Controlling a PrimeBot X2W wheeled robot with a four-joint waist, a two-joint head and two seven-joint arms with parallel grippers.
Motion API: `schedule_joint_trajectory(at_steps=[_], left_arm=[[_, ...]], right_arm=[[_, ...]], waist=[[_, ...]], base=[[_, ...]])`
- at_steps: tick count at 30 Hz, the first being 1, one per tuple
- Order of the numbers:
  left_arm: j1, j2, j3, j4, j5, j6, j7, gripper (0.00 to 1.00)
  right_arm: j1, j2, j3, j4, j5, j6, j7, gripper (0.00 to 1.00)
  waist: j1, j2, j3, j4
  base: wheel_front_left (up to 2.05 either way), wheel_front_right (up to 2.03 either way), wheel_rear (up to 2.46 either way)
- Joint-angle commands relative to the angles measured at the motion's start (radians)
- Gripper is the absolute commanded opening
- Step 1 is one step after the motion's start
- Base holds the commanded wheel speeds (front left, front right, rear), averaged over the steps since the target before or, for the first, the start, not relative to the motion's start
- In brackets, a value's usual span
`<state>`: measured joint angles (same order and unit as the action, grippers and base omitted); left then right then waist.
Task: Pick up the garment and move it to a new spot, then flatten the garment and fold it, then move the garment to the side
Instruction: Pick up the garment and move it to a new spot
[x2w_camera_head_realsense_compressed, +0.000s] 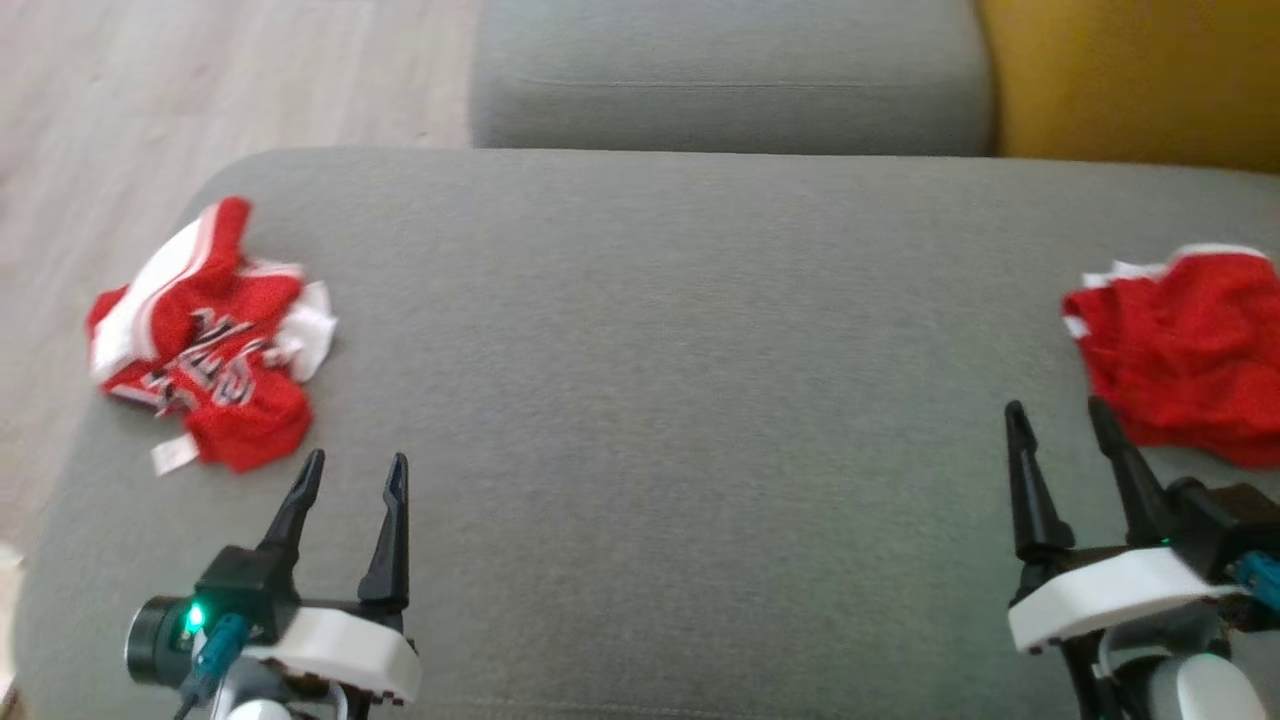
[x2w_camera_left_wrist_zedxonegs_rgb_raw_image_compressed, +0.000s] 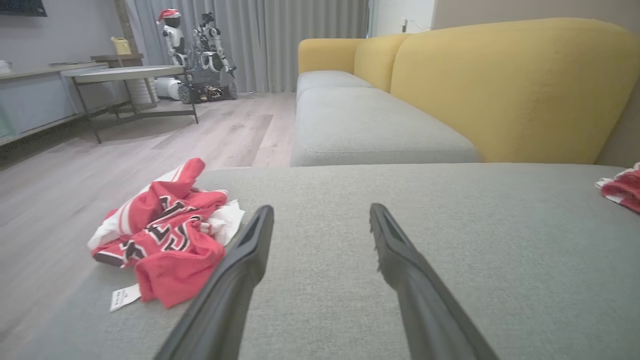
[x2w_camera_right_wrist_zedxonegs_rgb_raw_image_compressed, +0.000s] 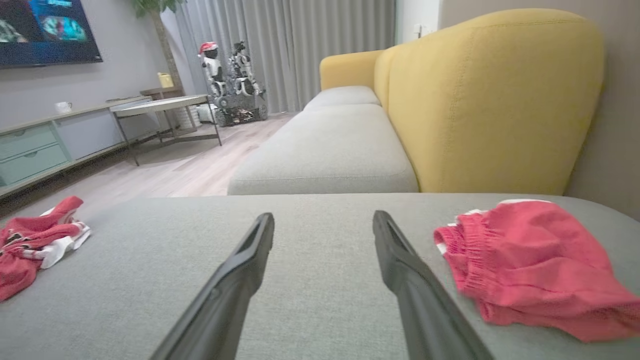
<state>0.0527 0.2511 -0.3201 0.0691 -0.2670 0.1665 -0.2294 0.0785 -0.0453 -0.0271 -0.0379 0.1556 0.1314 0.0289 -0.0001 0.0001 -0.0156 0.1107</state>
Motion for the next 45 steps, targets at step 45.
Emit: schedule_joint_trajectory(at_steps=[45], left_arm=[[-0.38,0.039,0.14,0.021,-0.079,-0.003,-0.025,1.0]], right_arm=[[-0.114,-0.005,0.114,-0.119,-0.028,-0.001,0.057,1.0]], waist=[[0.0001,-0.0001,0.191,0.248]], base=[[0.0,0.0,0.0]])
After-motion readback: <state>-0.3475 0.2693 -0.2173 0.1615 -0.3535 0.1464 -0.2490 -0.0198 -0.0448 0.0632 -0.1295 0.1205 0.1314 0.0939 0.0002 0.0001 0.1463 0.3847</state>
